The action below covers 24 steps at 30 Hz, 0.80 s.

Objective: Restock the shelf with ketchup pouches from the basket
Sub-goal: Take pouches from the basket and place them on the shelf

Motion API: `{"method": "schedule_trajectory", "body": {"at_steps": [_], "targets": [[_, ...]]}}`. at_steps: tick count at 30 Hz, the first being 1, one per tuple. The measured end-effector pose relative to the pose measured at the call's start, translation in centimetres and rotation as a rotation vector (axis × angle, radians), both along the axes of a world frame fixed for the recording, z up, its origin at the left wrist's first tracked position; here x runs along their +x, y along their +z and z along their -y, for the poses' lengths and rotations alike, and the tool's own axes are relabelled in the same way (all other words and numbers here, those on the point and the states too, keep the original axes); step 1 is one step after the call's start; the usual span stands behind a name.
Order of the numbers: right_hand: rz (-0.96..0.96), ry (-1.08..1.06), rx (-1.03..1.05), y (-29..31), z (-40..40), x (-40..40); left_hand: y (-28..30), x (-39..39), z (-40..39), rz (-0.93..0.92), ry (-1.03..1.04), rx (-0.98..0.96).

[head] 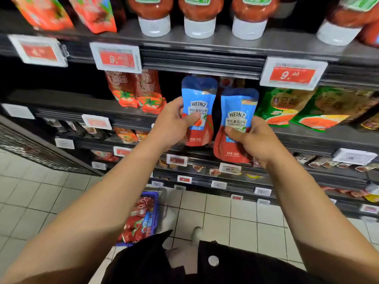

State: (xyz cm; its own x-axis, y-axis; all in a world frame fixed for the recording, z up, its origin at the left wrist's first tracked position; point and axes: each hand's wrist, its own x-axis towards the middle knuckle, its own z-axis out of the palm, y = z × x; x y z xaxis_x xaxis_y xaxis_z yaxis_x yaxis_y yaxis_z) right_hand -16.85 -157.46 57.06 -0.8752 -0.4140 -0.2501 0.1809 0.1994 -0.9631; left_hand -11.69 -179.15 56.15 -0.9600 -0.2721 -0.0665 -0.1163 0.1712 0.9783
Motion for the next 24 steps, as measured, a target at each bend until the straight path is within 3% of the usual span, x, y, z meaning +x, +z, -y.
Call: {"method": "schedule_trajectory", "body": {"at_steps": [9, 11, 14, 17, 24], "targets": [[-0.377, -0.173, 0.549, 0.6, 2.0, -5.3, 0.9, -5.1, 1.9, 0.000, 0.128, -0.133], [-0.382, -0.252, 0.552, 0.0, 2.6, -6.1, 0.3, -5.5, 1.9, 0.036, 0.201, -0.046], [-0.391, -0.327, 0.320, -0.8, 3.9, -6.3, -0.8, -5.9, 0.7, -0.051, 0.221, 0.189], [-0.481, -0.293, 0.323, -1.8, 4.4, -6.0, -1.3, -5.9, 0.1, -0.062, 0.223, 0.275], [-0.535, -0.146, 0.643, -3.5, 3.9, -5.8, -3.4, -5.8, 0.5, -0.025, 0.248, 0.002]]}}
